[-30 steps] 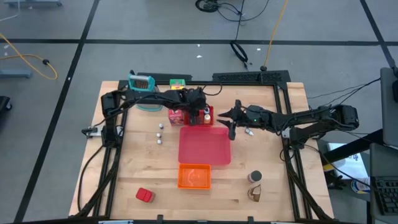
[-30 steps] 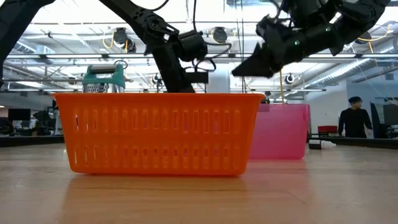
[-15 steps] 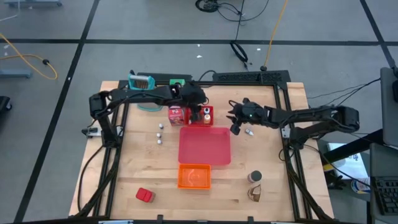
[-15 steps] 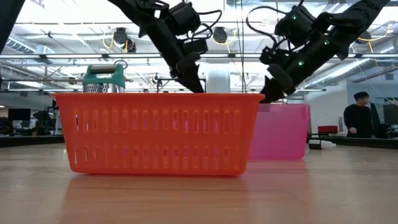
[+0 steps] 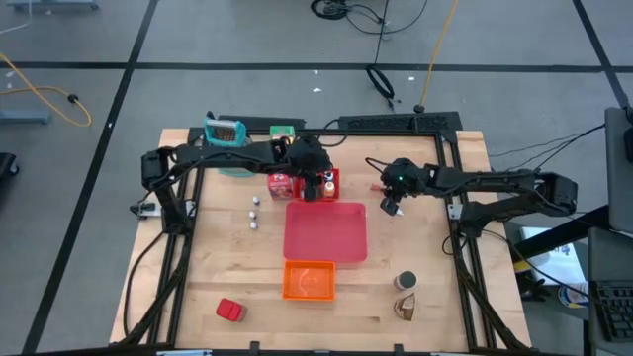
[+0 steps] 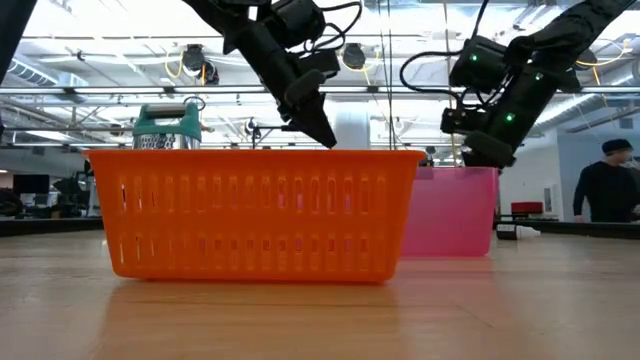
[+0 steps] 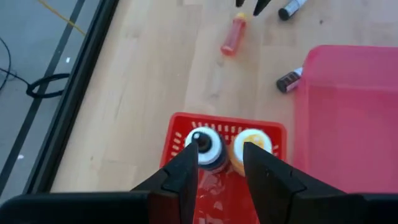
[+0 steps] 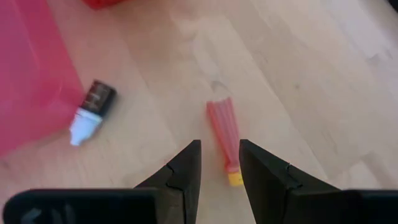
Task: Pick & Place Kitchen Items
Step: Put the transparent food coloring bottle into the red bin
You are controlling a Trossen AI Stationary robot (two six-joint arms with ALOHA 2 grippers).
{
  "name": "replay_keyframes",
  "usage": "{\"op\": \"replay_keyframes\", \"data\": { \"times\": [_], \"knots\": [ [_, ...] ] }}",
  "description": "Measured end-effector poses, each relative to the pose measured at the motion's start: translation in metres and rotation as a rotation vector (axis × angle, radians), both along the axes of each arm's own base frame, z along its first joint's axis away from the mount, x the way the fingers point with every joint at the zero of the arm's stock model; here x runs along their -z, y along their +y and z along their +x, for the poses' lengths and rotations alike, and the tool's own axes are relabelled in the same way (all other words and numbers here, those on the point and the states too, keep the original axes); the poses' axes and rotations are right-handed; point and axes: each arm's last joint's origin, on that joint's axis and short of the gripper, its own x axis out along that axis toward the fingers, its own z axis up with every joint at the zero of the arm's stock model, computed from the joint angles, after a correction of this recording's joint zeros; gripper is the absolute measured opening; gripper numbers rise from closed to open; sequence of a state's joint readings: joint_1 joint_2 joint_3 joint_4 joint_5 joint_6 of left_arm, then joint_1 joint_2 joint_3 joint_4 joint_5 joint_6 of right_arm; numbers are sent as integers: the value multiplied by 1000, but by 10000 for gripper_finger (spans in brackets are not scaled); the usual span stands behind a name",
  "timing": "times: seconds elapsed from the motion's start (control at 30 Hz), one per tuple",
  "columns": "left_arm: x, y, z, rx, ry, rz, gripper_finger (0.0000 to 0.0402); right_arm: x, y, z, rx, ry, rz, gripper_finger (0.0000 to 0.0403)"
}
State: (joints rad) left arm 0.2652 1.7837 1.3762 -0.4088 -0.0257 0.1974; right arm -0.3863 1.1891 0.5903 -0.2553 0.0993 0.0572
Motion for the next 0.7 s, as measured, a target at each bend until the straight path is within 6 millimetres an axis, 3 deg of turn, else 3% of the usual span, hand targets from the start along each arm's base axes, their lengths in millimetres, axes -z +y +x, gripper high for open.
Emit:
{"op": "replay_keyframes", "data": {
  "times": [0.3, 0.7],
  "knots": [
    [0, -9, 3, 26, -5, 3, 129, 20, -1, -15, 2, 65, 3, 100],
    [-4, -9, 7, 28, -60, 17, 129, 44, -3, -22, -53, -25, -8, 100]
  ]
}}
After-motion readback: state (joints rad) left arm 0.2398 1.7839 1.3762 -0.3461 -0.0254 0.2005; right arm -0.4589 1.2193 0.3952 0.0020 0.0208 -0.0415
